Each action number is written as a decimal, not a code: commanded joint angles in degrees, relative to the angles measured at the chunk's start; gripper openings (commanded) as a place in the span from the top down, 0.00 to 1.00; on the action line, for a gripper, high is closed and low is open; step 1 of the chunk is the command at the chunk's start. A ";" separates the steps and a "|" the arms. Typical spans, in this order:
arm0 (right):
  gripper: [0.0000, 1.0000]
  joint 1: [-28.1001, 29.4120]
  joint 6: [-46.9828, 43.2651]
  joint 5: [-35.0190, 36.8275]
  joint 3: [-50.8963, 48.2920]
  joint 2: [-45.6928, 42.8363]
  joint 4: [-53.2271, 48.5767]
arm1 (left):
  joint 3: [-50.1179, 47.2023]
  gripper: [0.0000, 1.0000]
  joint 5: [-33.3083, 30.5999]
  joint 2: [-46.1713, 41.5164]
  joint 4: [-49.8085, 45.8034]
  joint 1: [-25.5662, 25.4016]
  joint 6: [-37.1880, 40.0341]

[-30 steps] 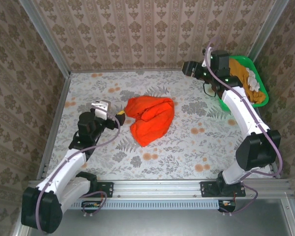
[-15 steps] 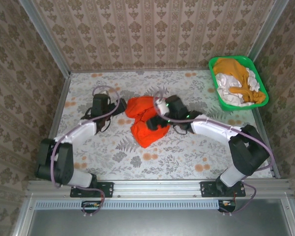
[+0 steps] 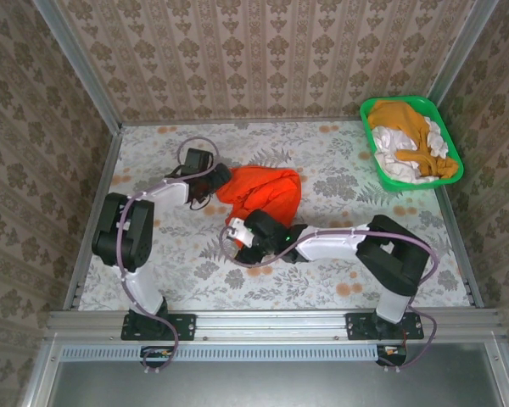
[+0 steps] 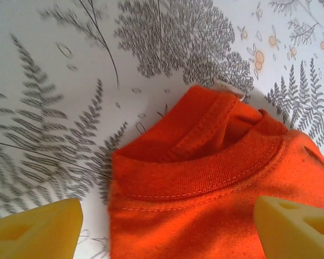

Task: Fold and stack the t-shirts

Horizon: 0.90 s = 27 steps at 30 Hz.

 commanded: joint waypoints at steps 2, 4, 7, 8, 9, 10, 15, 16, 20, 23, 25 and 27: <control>0.45 0.32 -4.54 6.76 2.58 2.95 0.06 | 1.85 0.28 1.47 3.09 0.25 -0.56 -5.04; 0.58 0.27 -5.12 7.67 2.81 3.28 -0.07 | 2.47 0.39 2.08 4.39 0.71 -0.61 -5.76; 0.81 0.21 -5.35 7.20 2.55 2.27 -0.05 | 3.24 0.65 1.97 5.69 1.11 -0.74 -6.16; 0.88 0.18 -5.29 6.27 2.59 1.62 -0.46 | 3.12 0.76 1.72 5.88 1.40 -0.76 -6.38; 0.94 0.09 -5.14 5.34 2.67 1.04 -0.81 | 2.80 0.86 1.49 5.88 2.10 -0.76 -6.66; 0.98 0.09 -4.88 4.64 2.55 0.34 -0.94 | 2.40 0.95 1.48 5.81 2.55 -0.80 -6.78; 1.00 -1.77 -1.87 4.24 0.61 -7.20 0.69 | 0.48 1.00 -1.77 0.65 3.51 -0.48 -6.40; 1.00 -2.64 -1.18 4.17 0.18 -9.13 1.01 | 0.49 1.00 -2.59 -0.66 2.88 -0.34 -5.78; 1.00 -7.64 1.18 2.95 -0.90 -18.43 1.91 | 3.15 1.00 -5.06 -6.92 -1.71 0.86 -2.12; 1.00 -12.04 2.86 0.93 -1.04 -25.91 2.67 | 5.43 1.00 -6.82 -11.60 -5.09 1.98 0.81; 1.00 -15.89 4.78 -0.88 -0.79 -30.27 3.58 | 6.84 1.00 -8.68 -15.29 -7.13 2.72 2.66; 1.00 -19.63 6.64 -1.83 0.14 -33.66 3.82 | 7.98 1.00 -10.10 -18.67 -8.56 3.62 4.24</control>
